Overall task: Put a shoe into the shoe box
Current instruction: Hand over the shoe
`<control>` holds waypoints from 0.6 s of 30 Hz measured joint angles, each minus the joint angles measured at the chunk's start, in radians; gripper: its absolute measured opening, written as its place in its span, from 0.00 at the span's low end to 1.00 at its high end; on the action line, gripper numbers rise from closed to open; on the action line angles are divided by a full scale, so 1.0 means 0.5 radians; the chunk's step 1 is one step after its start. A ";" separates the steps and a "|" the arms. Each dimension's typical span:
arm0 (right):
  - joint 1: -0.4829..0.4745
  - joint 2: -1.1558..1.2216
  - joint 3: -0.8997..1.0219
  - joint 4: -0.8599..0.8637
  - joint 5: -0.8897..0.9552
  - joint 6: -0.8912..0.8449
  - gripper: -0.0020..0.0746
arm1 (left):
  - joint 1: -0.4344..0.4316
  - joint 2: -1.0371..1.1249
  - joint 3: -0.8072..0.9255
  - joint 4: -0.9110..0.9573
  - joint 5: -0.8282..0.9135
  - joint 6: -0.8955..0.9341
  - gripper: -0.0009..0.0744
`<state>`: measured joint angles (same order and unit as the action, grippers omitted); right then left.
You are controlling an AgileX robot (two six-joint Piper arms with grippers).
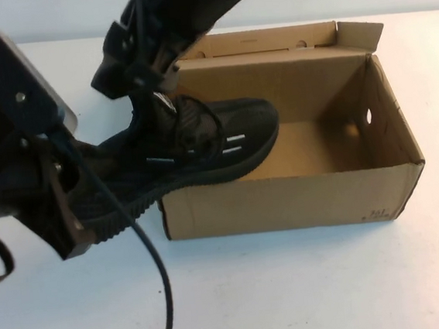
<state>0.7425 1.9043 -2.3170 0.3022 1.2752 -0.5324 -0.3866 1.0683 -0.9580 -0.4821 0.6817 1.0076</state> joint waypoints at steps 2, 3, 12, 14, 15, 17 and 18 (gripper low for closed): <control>0.000 -0.072 0.000 0.000 0.000 -0.096 0.84 | 0.000 -0.009 -0.077 0.063 0.127 0.054 0.05; 0.000 -0.115 0.000 0.000 0.000 -0.141 0.84 | 0.000 -0.013 -0.105 0.094 0.173 0.066 0.05; 0.000 -0.503 0.119 -0.212 0.000 -0.245 0.84 | 0.000 -0.018 -0.205 0.193 0.361 0.090 0.05; 0.000 -0.594 0.256 -0.228 0.000 -0.245 0.84 | 0.000 -0.018 -0.205 0.177 0.379 0.103 0.05; 0.000 -0.645 0.371 -0.228 0.000 -0.249 0.84 | 0.000 -0.018 -0.205 0.169 0.388 0.111 0.05; 0.000 -0.729 0.565 -0.224 0.000 -0.253 0.84 | 0.000 -0.018 -0.205 0.131 0.423 0.146 0.05; 0.000 -0.770 0.677 -0.216 0.000 -0.264 0.84 | 0.000 -0.018 -0.205 0.109 0.445 0.165 0.05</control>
<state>0.7425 1.5195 -1.9787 0.1942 1.2752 -0.6644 -0.3866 1.0595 -1.0604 -0.4275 0.9043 1.0900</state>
